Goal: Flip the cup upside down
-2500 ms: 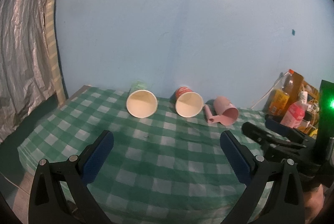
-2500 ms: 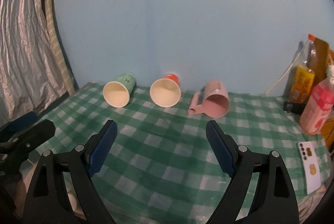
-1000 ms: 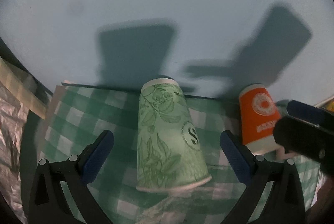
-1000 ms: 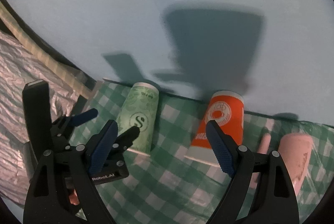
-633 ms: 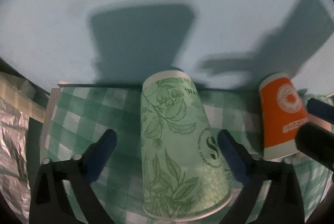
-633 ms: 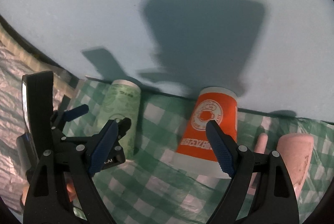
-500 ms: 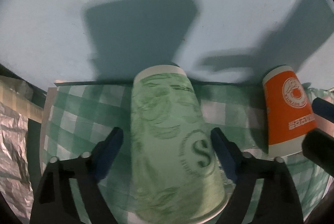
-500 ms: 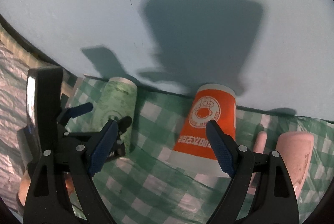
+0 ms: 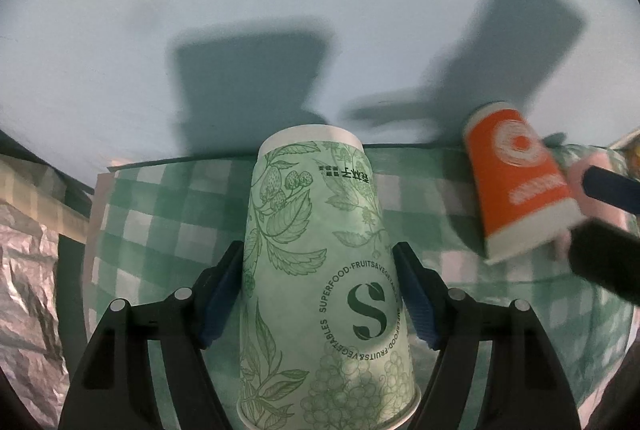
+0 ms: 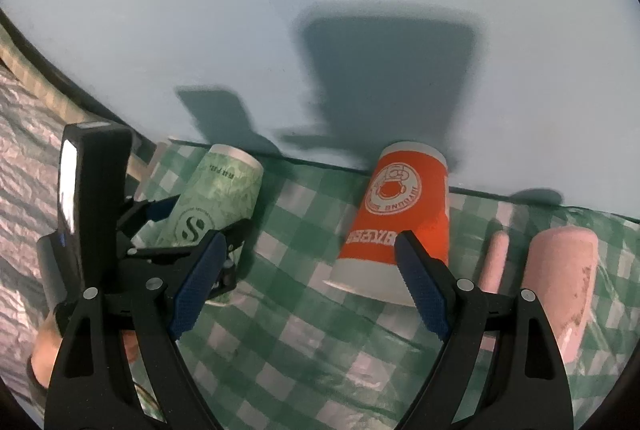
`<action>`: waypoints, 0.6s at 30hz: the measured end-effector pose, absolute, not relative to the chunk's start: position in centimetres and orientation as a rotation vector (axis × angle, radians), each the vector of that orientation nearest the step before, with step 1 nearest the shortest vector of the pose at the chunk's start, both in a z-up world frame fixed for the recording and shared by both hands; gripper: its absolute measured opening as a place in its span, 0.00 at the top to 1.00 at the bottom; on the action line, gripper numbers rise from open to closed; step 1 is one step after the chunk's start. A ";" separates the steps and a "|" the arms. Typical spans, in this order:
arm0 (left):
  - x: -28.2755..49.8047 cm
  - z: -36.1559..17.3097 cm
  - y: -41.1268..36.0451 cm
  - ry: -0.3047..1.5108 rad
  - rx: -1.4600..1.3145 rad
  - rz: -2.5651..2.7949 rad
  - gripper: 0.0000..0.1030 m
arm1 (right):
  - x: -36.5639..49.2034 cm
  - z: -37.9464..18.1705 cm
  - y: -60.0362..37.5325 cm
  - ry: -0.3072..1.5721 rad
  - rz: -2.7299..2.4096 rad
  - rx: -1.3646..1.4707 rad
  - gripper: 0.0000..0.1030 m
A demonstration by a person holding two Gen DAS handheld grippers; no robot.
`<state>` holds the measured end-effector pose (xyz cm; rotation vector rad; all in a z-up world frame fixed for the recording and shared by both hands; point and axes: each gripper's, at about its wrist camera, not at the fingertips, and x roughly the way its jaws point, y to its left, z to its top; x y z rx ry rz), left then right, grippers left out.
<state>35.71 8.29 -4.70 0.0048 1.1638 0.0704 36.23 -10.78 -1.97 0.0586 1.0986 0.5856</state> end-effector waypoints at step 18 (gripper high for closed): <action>22.1 -3.3 -3.7 1.092 0.087 -0.249 0.27 | 26.0 -1.2 -20.1 1.060 0.602 0.119 0.16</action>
